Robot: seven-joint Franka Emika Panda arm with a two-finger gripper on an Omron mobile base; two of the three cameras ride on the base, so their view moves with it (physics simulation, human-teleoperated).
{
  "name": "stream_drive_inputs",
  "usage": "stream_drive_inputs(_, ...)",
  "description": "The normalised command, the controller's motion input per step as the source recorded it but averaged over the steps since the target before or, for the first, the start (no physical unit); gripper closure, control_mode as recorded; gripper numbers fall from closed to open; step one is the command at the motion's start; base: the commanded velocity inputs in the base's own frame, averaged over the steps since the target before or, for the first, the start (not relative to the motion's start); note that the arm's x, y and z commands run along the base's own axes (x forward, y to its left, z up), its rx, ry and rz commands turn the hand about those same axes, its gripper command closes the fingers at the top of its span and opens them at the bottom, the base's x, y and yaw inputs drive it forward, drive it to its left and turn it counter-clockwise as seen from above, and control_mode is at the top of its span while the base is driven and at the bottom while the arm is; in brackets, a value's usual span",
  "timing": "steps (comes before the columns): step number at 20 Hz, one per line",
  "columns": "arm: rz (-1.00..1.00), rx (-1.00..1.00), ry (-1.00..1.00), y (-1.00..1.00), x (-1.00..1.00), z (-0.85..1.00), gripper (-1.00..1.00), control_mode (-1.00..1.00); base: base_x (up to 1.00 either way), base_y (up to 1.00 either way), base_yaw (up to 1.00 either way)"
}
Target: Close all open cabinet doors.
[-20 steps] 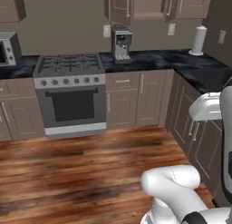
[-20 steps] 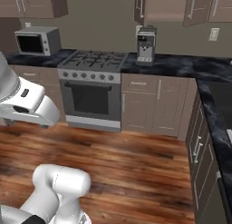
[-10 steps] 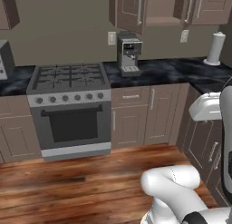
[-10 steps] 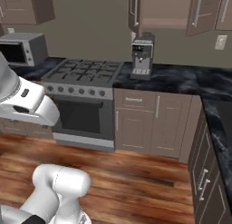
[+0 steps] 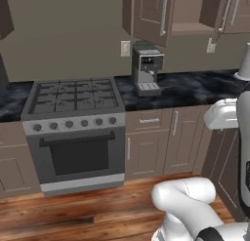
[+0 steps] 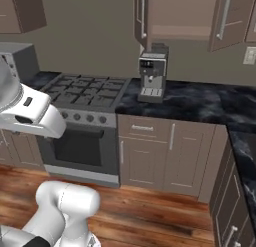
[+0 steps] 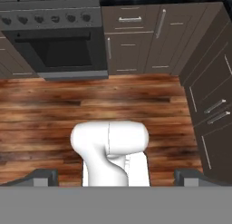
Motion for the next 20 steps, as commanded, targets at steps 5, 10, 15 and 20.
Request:
stream_drive_inputs(5,0.0,0.0,0.0,0.0,0.0,0.0,-1.0,1.0,0.47,-0.2,0.0)
stream_drive_inputs(10,0.0,0.0,0.0,0.0,0.0,0.0,-1.0,1.0,0.33,-0.34,0.0)
stream_drive_inputs(15,0.0,0.0,0.0,0.0,0.0,0.0,-1.0,1.0,0.21,-0.54,0.0)
stream_drive_inputs(20,0.0,0.0,0.0,0.0,0.0,0.0,-1.0,1.0,0.22,-0.63,-0.01)
